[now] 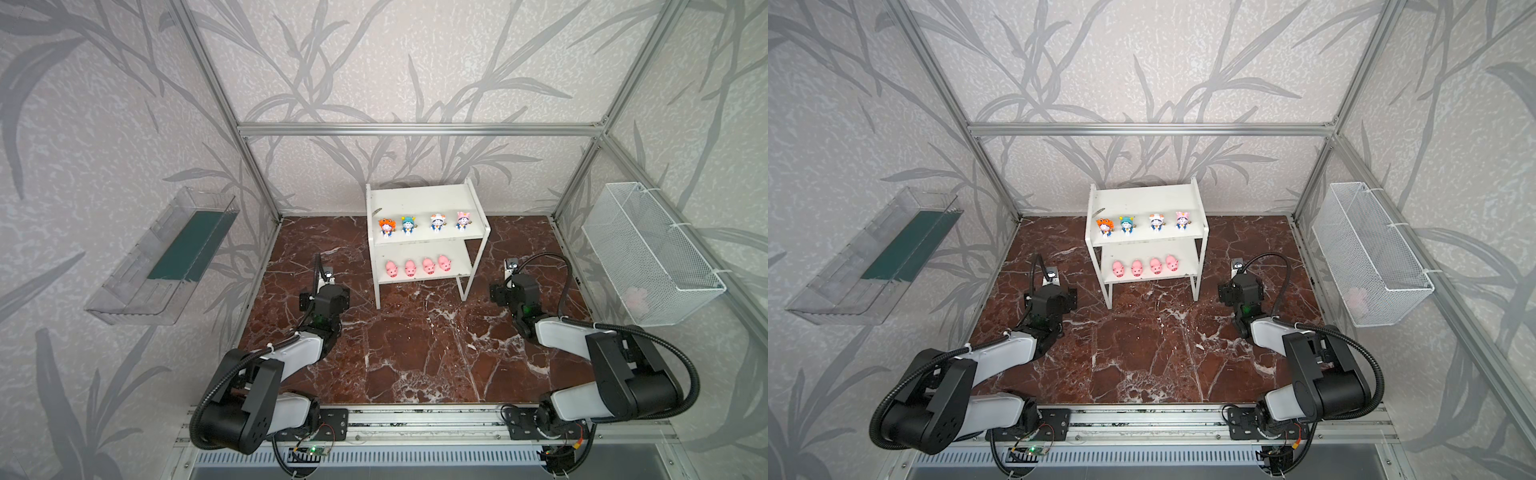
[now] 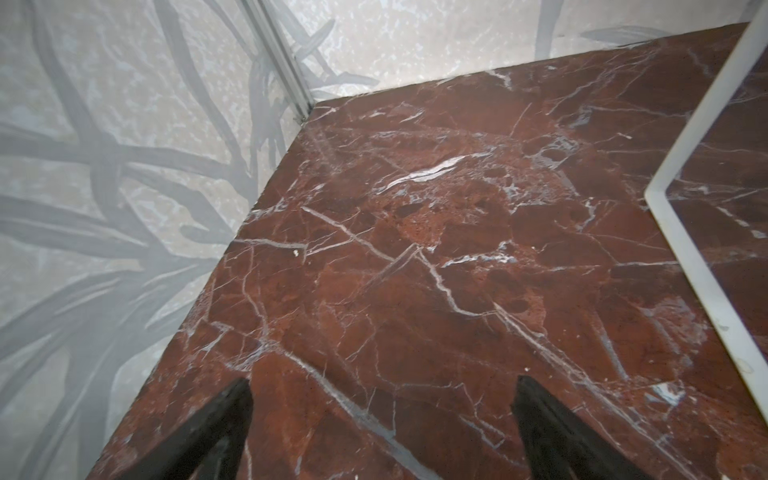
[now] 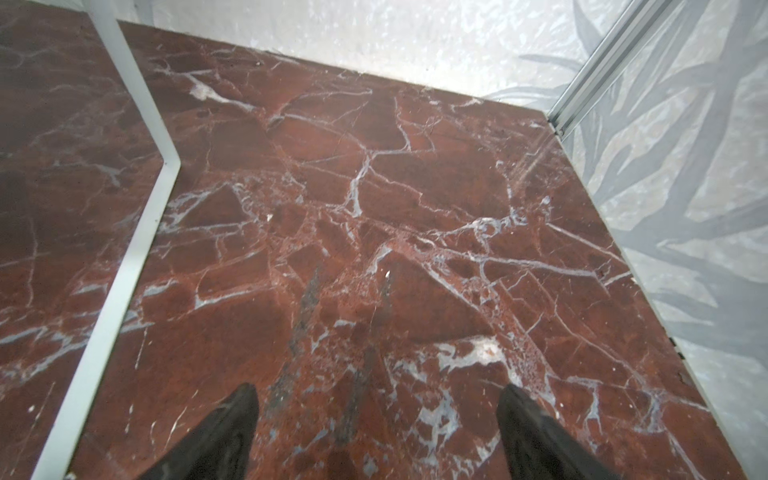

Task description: Place and organize the plastic toys onto the shelf

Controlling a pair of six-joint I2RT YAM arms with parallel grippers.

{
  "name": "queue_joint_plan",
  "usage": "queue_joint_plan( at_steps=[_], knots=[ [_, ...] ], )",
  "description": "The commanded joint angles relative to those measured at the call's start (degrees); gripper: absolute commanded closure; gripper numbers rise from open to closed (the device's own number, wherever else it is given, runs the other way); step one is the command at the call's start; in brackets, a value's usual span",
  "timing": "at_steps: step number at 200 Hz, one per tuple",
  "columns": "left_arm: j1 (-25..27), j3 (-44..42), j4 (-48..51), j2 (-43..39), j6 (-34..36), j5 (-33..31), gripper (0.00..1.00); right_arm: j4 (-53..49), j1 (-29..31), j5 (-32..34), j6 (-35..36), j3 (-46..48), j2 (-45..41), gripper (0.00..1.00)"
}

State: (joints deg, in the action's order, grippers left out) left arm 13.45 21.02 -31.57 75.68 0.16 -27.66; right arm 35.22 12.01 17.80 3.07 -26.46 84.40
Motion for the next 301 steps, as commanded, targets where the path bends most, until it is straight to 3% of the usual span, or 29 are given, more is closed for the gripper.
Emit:
queue_joint_plan(
  at_steps=[1, 41, 71, 89, 95, 134, 152, 172, 185, 301],
  knots=[
    [-2.0, 1.2, -5.8, 1.6, 0.6, 4.5, 0.01, 10.9, -0.6, 2.7, 0.9, 1.4, 2.8, 0.1],
    [-4.2, 3.4, -6.0, 4.5, 0.9, 7.5, 0.01, 7.8, -2.0, 0.2, 0.0, -0.1, 2.8, 0.09],
    [-5.3, 1.8, -14.1, 6.6, 4.0, 7.3, 0.01, 7.8, -2.3, -0.2, -0.2, -0.2, 2.7, 0.08],
    [-7.2, 0.8, -18.4, 8.6, 3.1, 9.4, 0.01, 7.8, -2.3, -0.3, -0.2, -0.2, 2.7, 0.08],
    [-7.7, 0.2, -20.4, 9.6, 2.6, 9.7, 0.01, 7.8, -2.3, -0.3, -0.2, -0.2, 2.7, 0.0],
    [-11.7, -0.6, -27.4, 15.3, -1.1, 11.3, 0.01, 7.8, -2.3, -0.3, -0.2, -0.1, 2.7, 0.01],
    [-12.0, 1.2, -19.3, 12.9, -2.8, 11.4, 0.01, 7.8, -2.3, -0.2, -0.4, -0.2, 2.7, 0.01],
    [-12.6, 0.1, -25.0, 14.9, -2.4, 11.9, 0.01, 5.1, -2.3, -0.2, -0.5, -0.5, 2.4, 0.01],
    [-12.6, 0.7, -21.6, 13.7, -3.1, 11.9, 0.01, 5.3, -2.3, -0.3, -0.4, -0.6, 2.5, 0.01],
    [-12.5, 0.2, -24.0, 14.3, -2.5, 11.8, 0.01, 4.0, -2.3, -0.3, -0.5, -1.4, 2.8, 0.01]
  ],
)
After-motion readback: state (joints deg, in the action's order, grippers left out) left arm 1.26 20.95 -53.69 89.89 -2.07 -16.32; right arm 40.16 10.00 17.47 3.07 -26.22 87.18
